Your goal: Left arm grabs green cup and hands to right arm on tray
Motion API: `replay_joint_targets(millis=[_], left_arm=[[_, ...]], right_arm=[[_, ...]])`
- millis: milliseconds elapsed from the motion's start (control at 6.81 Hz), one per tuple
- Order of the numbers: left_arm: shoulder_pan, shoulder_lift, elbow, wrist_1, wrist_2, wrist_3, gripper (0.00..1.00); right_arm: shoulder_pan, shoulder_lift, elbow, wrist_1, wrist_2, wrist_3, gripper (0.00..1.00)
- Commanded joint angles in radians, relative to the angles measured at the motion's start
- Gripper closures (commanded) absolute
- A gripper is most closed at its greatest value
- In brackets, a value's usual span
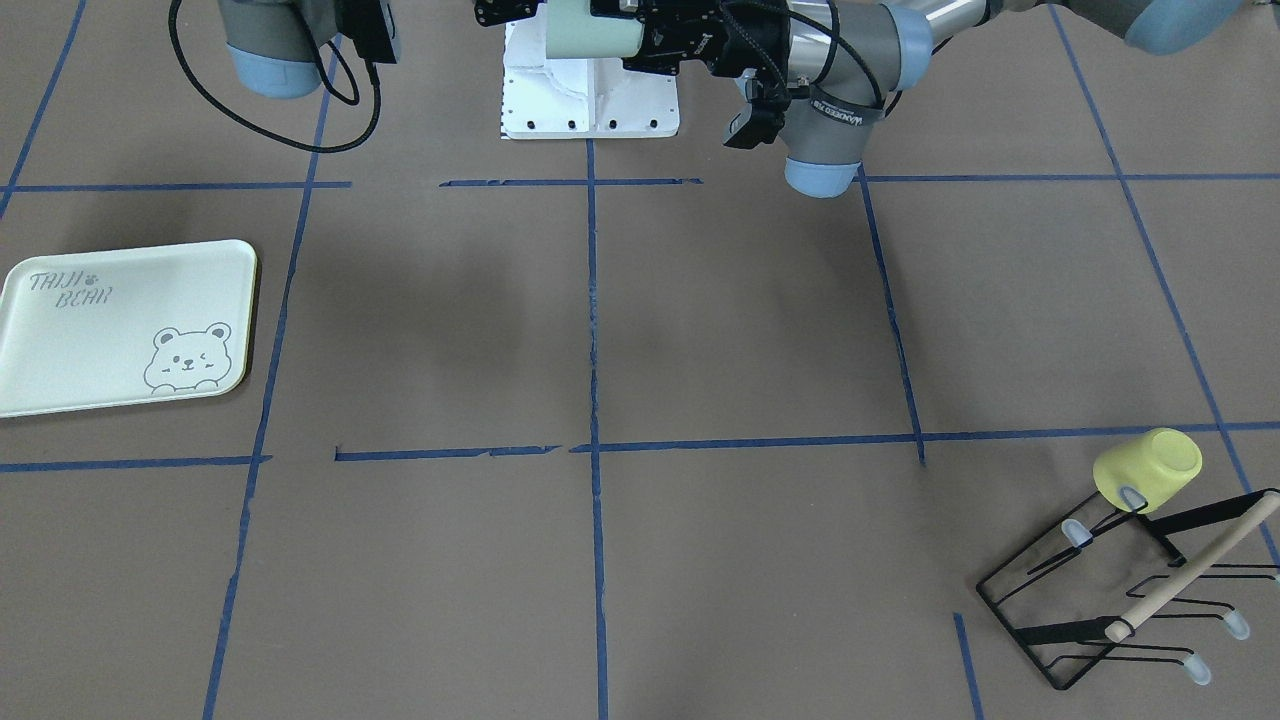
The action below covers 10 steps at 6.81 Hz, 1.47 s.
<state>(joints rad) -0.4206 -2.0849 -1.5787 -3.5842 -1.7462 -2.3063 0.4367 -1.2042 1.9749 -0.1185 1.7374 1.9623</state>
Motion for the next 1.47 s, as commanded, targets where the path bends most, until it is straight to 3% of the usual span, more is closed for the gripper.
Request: replay_joint_targets(millis=[0,1322], left_arm=[[-0.001,0.003,-0.009,0.001,0.019,-0.002,0.0],[-0.015,0.034,-0.03,0.002,0.017,-0.001,0.0]], right_arm=[[-0.001,-0.003,0.001,-0.003,-0.007,0.001,1.0],[-0.009,-0.049,0.005,0.0,-0.007,-0.003,1.0]])
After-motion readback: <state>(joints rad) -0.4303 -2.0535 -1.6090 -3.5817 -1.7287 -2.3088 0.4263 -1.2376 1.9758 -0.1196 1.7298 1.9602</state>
